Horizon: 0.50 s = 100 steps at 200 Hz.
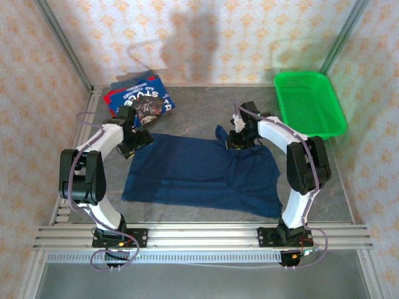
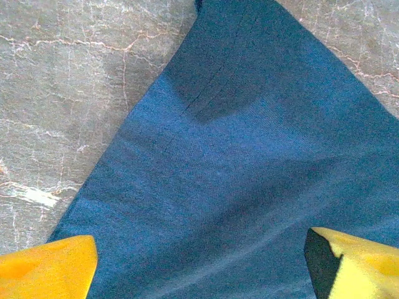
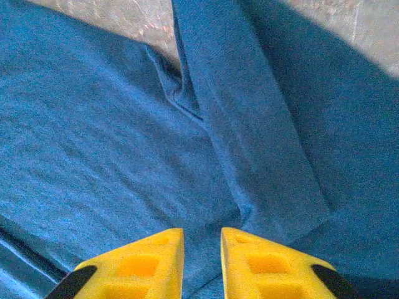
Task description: Fold and stack the t-shirts
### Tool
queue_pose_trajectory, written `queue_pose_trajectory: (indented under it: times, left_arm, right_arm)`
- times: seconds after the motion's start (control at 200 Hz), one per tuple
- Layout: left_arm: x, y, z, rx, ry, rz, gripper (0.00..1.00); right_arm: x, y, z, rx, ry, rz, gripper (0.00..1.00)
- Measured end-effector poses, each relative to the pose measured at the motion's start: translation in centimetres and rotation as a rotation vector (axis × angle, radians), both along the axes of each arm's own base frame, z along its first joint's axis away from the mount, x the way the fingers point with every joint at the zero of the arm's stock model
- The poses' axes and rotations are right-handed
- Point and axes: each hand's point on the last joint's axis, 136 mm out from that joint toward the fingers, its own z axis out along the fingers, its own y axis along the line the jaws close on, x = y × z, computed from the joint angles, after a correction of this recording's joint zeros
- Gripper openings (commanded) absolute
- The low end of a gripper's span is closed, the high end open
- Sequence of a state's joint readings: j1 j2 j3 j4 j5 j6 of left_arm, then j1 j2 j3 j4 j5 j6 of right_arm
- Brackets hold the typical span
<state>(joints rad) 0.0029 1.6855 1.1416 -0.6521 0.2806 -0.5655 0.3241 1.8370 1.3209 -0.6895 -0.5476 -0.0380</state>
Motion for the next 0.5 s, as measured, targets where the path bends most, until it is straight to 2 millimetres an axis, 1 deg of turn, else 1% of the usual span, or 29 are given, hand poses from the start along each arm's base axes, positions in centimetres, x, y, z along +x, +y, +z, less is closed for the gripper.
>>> queue_pose_trajectory:
  times: [0.08,0.165,0.265,0.39,0.5]
  left_arm:
    - [0.0,0.0,-0.1,0.0,0.002,0.0,0.87]
    - [0.0,0.0,-0.1,0.0,0.001,0.0,0.87]
    - [-0.1,0.0,-0.3,0.0,0.004,0.0,0.87]
    - [-0.2,0.0,-0.4,0.002,0.006,-0.008,0.87]
    - [-0.2,0.0,-0.4,0.003,0.003,-0.01,0.88]
  right_arm:
    - [-0.4,-0.2,-0.4,-0.003,0.018,-0.01,0.44]
    - [0.0,-0.3,-0.3,0.014,0.02,-0.036,0.46]
    - [0.9,-0.9,0.2,0.049,0.013,-0.09,0.45]
    - [1.7,-2.2,0.5,0.052,0.021,-0.151,0.43]
    - [2.6,-2.9,0.7,0.064,0.026,-0.196,0.42]
